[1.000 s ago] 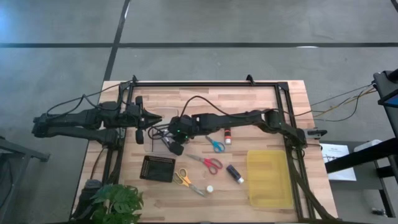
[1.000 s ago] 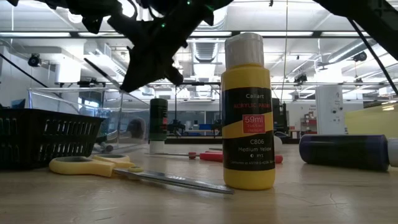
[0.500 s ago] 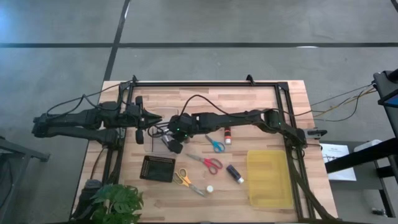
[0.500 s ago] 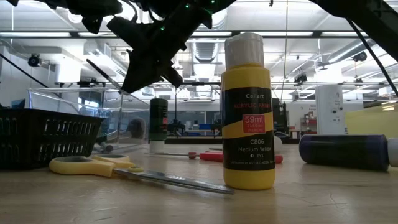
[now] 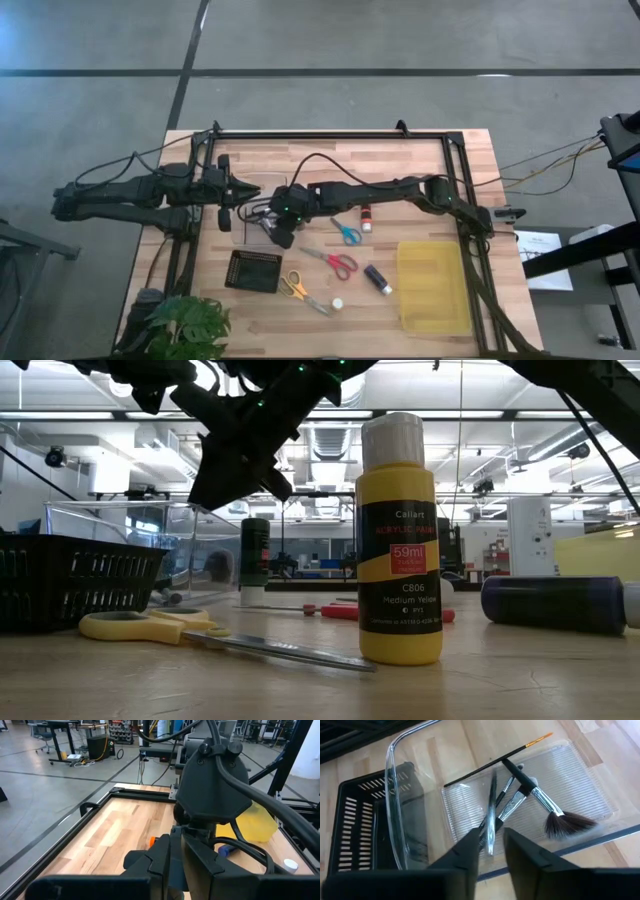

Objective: Pick & Place Paint Supplies
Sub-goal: Put the eyeshadow brush into the transparent bin, then put the yellow paint bottle into the black basket

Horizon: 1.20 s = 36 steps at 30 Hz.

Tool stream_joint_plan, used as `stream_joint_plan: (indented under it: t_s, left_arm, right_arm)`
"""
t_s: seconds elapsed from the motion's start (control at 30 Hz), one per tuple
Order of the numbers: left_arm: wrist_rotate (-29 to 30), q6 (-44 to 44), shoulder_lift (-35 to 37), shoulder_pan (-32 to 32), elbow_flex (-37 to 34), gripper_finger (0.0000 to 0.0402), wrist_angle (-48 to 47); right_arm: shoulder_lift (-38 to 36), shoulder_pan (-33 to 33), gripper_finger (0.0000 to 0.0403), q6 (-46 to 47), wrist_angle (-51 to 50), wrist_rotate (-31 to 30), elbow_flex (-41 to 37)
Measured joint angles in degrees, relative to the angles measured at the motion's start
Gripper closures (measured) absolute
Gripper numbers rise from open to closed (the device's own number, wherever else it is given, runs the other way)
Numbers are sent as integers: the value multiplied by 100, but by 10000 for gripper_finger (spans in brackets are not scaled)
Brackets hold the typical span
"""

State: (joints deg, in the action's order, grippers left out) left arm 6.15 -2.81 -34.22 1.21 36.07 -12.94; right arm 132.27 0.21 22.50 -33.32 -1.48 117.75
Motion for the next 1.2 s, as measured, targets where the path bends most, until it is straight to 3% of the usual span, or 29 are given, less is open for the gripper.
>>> stream_joint_plan:
  t_s: [0.2, 0.37, 0.6, 0.87, 1.2]
  left_arm:
    - [0, 0, 0, 0, 0, 344, -1]
    - [0, 0, 0, -1, 0, 344, -34]
    - [2, 0, 0, 0, 0, 344, -32]
    - [2, 0, 0, 0, 0, 344, -42]
    - [2, -2, 0, -2, 0, 344, -81]
  right_arm:
    - [-15, 5, 239, -34, 76, -2, -2]
    - [-100, 33, 211, -55, 96, -7, 0]
    - [-311, 141, 206, -100, 7, -30, 0]
    - [-659, 416, 206, -193, -591, -490, -2]
    - [-911, 1222, 206, 265, -2316, -1362, -11]
